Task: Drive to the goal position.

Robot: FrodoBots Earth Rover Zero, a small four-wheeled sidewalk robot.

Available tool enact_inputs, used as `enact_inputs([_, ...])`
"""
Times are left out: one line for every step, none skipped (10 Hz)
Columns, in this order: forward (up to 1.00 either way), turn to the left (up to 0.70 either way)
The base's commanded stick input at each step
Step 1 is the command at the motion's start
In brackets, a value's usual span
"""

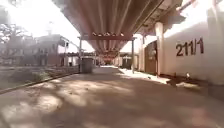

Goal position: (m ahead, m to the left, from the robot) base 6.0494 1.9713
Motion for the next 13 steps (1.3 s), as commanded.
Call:
enact_inputs([0.70, 0.00])
enact_inputs([0.70, 0.00])
enact_inputs([0.70, 0.00])
enact_inputs([0.70, 0.00])
enact_inputs([0.70, 0.00])
enact_inputs([0.70, 0.00])
enact_inputs([0.70, 0.00])
enact_inputs([0.70, 0.00])
enact_inputs([0.70, 0.00])
enact_inputs([0.70, 0.00])
enact_inputs([0.70, 0.00])
enact_inputs([0.70, 0.00])
enact_inputs([0.70, 0.00])
